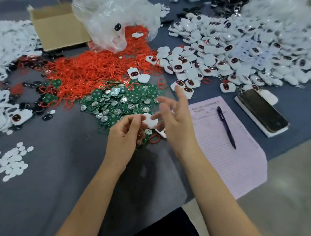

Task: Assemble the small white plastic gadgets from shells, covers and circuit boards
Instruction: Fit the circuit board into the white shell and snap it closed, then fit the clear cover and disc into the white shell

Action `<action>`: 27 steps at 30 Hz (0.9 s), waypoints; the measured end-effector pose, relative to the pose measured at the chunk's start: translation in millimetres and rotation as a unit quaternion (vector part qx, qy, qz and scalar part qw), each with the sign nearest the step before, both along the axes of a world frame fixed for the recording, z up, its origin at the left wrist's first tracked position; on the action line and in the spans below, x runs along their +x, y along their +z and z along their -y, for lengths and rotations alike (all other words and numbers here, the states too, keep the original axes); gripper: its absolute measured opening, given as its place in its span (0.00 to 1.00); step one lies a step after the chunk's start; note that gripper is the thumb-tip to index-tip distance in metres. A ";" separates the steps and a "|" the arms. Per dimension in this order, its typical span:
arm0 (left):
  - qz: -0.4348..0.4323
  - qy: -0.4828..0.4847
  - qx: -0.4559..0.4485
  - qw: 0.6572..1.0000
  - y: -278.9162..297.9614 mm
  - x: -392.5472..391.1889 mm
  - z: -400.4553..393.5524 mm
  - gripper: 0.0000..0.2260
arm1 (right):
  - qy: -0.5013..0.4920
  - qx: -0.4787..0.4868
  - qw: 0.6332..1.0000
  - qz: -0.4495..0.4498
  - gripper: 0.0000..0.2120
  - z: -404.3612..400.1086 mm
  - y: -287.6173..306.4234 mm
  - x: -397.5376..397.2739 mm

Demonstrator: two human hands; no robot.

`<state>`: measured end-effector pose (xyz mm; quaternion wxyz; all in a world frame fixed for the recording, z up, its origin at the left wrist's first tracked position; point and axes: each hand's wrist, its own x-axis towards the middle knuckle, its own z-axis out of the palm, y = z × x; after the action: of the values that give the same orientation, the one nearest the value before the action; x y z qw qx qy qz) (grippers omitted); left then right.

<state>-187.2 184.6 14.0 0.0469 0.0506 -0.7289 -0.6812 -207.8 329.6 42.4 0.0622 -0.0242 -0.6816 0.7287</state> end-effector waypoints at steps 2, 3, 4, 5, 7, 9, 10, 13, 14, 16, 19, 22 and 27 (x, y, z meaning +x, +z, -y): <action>-0.040 0.011 -0.085 0.996 -1.0 -0.5 8.2 0.09 | 0.032 0.089 0.996 0.001 0.17 16.5 -7.1 4.4; -0.057 0.023 -0.132 0.989 -1.7 0.8 14.3 0.09 | 0.042 0.135 0.990 -0.011 0.13 25.1 -11.3 8.3; -0.070 0.034 -0.171 0.982 -2.2 3.3 21.6 0.08 | 0.049 0.171 0.984 -0.031 0.11 33.4 -15.6 13.4; -0.081 0.042 -0.199 0.976 -2.5 7.0 29.6 0.07 | 0.051 0.197 0.977 -0.059 0.10 42.2 -19.6 18.4; -0.094 0.042 -0.237 0.966 -4.4 16.9 48.4 0.06 | 0.048 0.231 0.965 -0.115 0.09 61.5 -27.0 27.0; -0.100 0.036 -0.273 0.956 -7.6 28.3 70.5 0.05 | 0.058 0.255 0.955 -0.143 0.09 82.5 -34.8 33.1; -0.100 0.040 -0.286 0.952 -8.9 34.2 82.4 0.05 | 0.068 0.261 0.951 -0.152 0.09 93.2 -37.8 35.6; -0.081 0.075 -0.320 0.941 -10.3 52.9 117.8 0.06 | 0.108 0.253 0.944 -0.184 0.10 127.2 -42.8 41.8; -0.071 0.090 -0.331 0.937 -10.3 61.1 128.4 0.07 | 0.124 0.255 0.939 -0.195 0.11 139.6 -43.6 44.4; -0.049 0.130 -0.343 0.929 -9.3 80.1 147.4 0.08 | 0.163 0.265 0.926 -0.214 0.12 164.8 -44.6 48.9; -0.013 0.190 -0.390 0.901 -9.2 111.8 174.1 0.07 | 0.225 0.295 0.894 -0.251 0.12 202.3 -44.1 54.5; 0.021 0.208 -0.455 0.866 -13.6 139.9 199.7 0.09 | 0.266 0.315 0.864 -0.290 0.12 235.7 -45.9 62.3; 0.029 0.276 -0.474 0.835 -18.6 170.7 234.3 0.08 | 0.293 0.328 0.835 -0.330 0.09 282.0 -46.0 73.9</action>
<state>-16.4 -49.7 -4.6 0.2299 0.2413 -0.9194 -0.2090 -133.9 47.6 -3.6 0.0714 0.4402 -0.7948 0.4117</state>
